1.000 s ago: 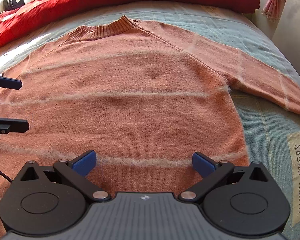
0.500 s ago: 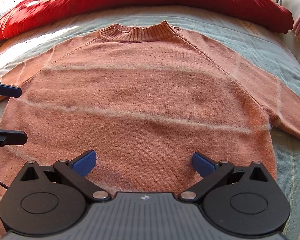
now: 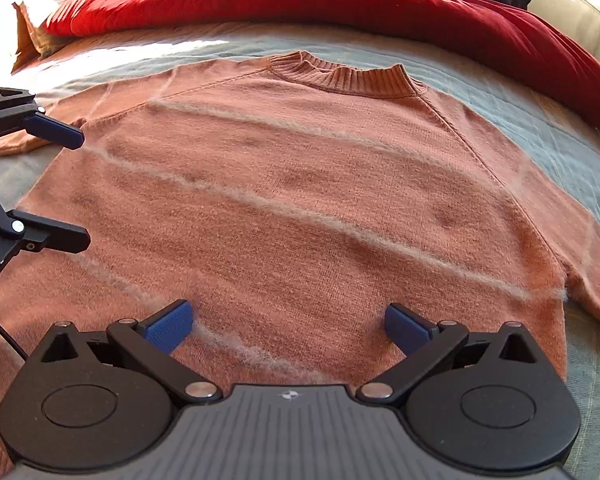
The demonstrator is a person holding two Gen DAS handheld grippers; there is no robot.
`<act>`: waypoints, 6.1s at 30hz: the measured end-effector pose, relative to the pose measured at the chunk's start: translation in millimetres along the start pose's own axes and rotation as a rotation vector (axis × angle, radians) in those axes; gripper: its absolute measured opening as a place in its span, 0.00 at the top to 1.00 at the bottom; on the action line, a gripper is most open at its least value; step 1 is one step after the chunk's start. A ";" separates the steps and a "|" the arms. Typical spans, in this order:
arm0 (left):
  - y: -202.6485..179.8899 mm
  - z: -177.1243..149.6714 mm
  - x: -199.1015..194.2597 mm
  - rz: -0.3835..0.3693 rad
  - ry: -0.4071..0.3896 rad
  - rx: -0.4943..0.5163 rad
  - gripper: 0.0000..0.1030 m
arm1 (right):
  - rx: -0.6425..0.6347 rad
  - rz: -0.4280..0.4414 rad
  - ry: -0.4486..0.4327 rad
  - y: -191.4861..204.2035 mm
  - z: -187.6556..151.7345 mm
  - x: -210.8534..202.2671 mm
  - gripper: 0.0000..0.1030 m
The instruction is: Fold clothes
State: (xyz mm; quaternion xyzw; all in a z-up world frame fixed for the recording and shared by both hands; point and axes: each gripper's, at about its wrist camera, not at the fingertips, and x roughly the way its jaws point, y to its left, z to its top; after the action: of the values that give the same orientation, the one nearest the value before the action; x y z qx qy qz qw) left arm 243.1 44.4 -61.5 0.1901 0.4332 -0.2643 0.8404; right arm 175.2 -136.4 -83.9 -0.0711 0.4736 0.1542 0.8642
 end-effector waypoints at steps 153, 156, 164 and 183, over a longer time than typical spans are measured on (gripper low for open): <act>264.0 -215.5 -93.9 0.110 -0.353 -1.398 0.02 | 0.120 0.111 0.147 126.2 60.8 19.0 0.00; 238.8 -194.2 -93.2 0.072 -0.327 -1.360 0.02 | 0.117 0.138 0.137 120.0 51.7 13.4 0.00; 150.0 -110.1 -68.0 -0.123 -0.286 -1.277 0.02 | 0.088 0.177 0.072 58.0 14.5 -32.0 0.00; 17.3 -94.2 -28.4 -0.136 -0.121 -0.669 0.01 | 0.168 -0.054 -0.126 -20.9 -75.8 -28.3 0.00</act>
State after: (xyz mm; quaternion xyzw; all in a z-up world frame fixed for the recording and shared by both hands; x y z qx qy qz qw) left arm 180.8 117.6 -88.4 -0.1414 0.4568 -0.1742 0.8608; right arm 107.5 -182.2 -101.6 -0.0011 0.4274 0.0949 0.8991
